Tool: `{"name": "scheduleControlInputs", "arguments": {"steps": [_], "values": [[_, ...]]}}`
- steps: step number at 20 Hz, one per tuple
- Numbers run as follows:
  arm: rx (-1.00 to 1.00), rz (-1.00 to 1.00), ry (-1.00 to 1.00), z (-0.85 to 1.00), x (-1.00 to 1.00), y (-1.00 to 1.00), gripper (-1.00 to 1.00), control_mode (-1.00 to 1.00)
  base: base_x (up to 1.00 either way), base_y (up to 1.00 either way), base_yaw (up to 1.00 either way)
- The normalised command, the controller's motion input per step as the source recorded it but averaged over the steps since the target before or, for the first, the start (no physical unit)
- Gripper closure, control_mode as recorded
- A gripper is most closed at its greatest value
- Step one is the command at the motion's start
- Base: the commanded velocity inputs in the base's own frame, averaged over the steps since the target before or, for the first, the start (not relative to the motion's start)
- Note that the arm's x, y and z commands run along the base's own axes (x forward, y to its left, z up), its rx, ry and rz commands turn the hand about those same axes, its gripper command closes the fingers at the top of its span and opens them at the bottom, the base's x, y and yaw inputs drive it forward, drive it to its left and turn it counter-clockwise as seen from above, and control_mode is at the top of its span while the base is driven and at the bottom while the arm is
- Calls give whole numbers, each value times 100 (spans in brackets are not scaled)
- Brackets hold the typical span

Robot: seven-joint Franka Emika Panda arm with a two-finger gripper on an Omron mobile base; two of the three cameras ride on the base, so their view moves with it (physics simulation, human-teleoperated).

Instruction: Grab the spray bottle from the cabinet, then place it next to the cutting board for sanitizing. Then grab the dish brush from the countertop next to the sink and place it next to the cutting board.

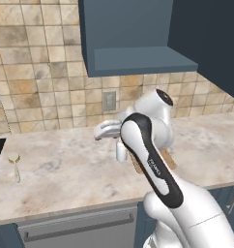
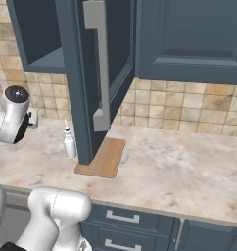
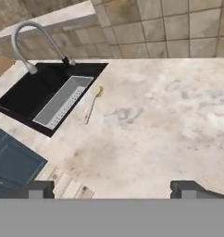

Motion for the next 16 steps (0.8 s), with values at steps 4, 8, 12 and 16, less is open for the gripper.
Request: {"name": "scheduleControlInputs", "arguments": {"steps": [4, 8, 12, 16], "values": [[-23, 0, 33, -2, 4, 100, -100, -100, 0, 0, 0], [-36, 0, 29, -10, 18, 100, -100, -100, 0, 0, 0], [-35, 0, 10, -21, 6, 69, -100, -100, 0, 0, 0], [-21, 0, 0, -37, -1, -36, -100, -100, 0, 0, 0]]}}
